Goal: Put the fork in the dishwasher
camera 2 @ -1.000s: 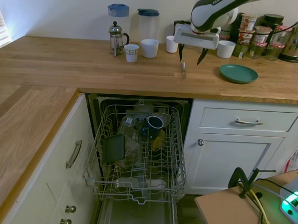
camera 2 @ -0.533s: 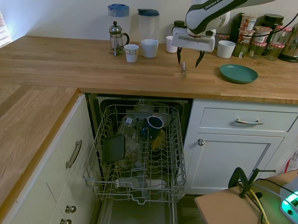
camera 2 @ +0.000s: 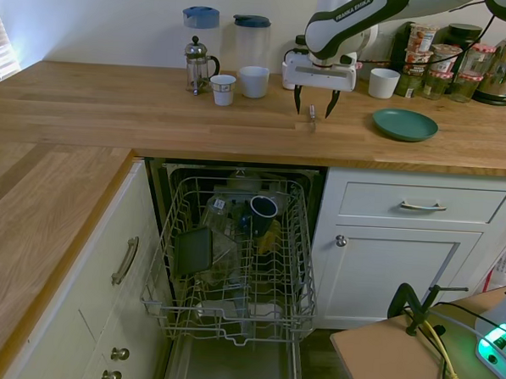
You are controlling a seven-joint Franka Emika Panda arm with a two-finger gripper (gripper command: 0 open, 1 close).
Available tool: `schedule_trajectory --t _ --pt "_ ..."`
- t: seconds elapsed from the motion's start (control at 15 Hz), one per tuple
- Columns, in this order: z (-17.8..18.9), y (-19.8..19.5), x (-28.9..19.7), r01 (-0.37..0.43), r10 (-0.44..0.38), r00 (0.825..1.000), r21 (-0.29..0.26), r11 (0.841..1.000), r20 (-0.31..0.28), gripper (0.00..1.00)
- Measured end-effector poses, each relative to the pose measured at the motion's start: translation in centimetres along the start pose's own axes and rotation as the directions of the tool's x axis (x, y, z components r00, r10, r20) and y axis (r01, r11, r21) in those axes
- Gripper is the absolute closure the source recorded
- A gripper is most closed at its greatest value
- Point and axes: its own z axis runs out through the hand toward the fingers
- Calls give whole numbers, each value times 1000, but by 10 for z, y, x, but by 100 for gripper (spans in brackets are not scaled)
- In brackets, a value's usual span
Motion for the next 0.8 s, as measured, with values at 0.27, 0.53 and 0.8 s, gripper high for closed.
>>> schedule_trajectory --t 0.27,0.53,0.8 --pt "2 -3 0 3 -3 1000 -9 1000 2 100" --pt "10 -6 0 3 -3 1000 -15 1000 8 100" --pt "14 -12 0 6 -6 1000 -22 1000 12 100"
